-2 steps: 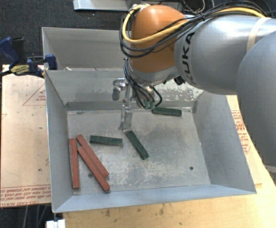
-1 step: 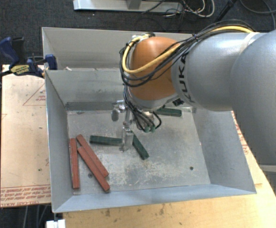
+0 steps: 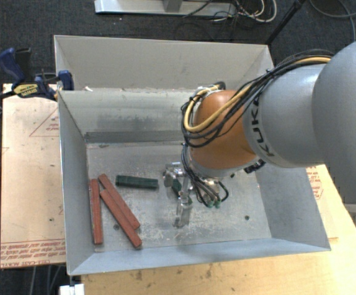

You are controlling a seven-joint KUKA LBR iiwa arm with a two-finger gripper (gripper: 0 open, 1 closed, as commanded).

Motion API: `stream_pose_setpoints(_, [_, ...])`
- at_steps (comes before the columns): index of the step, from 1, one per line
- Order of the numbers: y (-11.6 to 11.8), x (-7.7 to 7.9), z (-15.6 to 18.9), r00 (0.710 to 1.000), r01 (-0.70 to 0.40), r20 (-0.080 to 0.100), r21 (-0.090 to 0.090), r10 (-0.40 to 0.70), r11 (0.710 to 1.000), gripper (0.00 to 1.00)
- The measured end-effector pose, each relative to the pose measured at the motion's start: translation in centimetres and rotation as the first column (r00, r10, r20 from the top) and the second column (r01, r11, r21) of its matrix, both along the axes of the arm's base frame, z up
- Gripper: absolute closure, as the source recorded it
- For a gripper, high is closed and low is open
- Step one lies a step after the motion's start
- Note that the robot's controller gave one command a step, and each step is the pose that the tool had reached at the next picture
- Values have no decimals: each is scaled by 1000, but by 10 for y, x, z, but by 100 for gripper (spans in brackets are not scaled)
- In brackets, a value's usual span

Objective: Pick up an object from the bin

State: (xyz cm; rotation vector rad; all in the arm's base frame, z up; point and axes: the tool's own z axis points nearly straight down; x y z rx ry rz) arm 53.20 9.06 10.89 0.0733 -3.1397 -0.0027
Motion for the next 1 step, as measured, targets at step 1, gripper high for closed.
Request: stream_pose_setpoints(1, [23, 48, -18, 1000, 12, 3, -1, -12, 1000, 0])
